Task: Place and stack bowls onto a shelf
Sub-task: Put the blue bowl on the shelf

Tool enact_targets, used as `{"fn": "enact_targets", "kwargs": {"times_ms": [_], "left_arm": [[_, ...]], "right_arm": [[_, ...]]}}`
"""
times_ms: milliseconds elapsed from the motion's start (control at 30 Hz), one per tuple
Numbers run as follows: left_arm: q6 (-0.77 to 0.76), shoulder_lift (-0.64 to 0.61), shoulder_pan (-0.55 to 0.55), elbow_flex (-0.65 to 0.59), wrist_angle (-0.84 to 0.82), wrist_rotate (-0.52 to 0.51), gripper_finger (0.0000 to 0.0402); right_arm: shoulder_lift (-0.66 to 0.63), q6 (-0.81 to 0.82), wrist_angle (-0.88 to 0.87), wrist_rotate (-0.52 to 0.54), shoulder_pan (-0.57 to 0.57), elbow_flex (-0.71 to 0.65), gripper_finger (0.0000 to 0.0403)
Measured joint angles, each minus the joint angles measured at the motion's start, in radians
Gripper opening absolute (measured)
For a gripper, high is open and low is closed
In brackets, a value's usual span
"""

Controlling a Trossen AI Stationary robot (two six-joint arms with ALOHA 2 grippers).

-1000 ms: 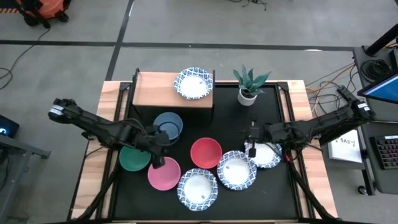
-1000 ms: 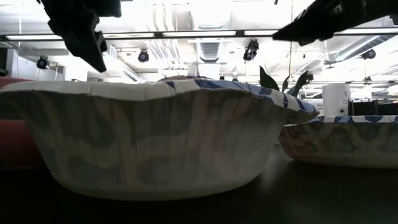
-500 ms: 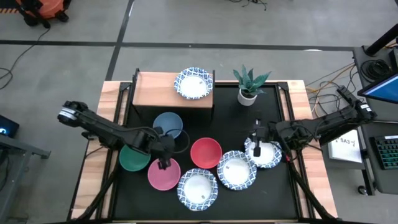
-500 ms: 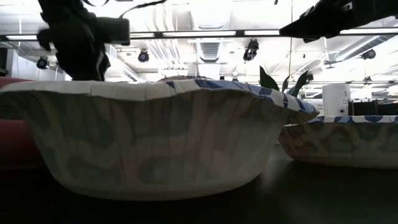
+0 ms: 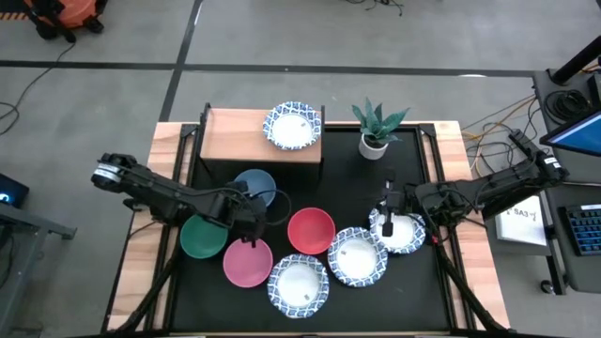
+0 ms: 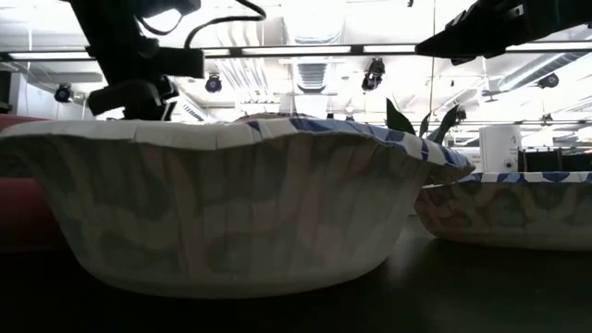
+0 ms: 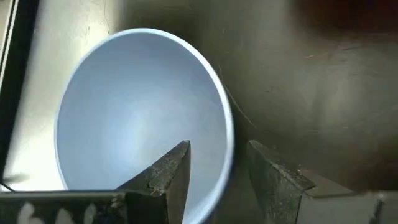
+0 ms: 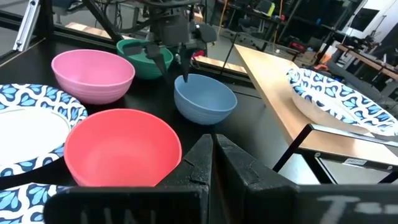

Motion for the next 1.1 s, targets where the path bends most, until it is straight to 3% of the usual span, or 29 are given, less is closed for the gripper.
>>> {"fn": "enact_targets", "kwargs": {"times_ms": [433, 633, 733, 933, 1100], "left_arm": [[0.044, 0.083, 0.019, -0.008, 0.043, 0.011, 0.007], [0.039, 0.101, 0.02, -0.008, 0.044, 0.038, 0.0007], [0.04, 0.092, 0.02, -0.007, 0.042, 0.05, 0.0004], [0.073, 0.056, 0.007, 0.061, -0.014, 0.158, 0.0001], [0.126, 0.048, -0.021, 0.236, -0.148, 0.303, 0.0001]], "right_arm": [[0.0, 0.0, -0.005, 0.0, 0.0, 0.0, 0.0009], [0.0, 0.0, -0.005, 0.0, 0.0, 0.0, 0.0009], [0.0, 0.0, -0.005, 0.0, 0.0, 0.0, 0.0009], [0.0, 0.002, -0.007, 0.0, 0.0, 0.0, 0.0009], [0.0, 0.01, -0.008, 0.001, 0.0, 0.0, 0.0009]]}}
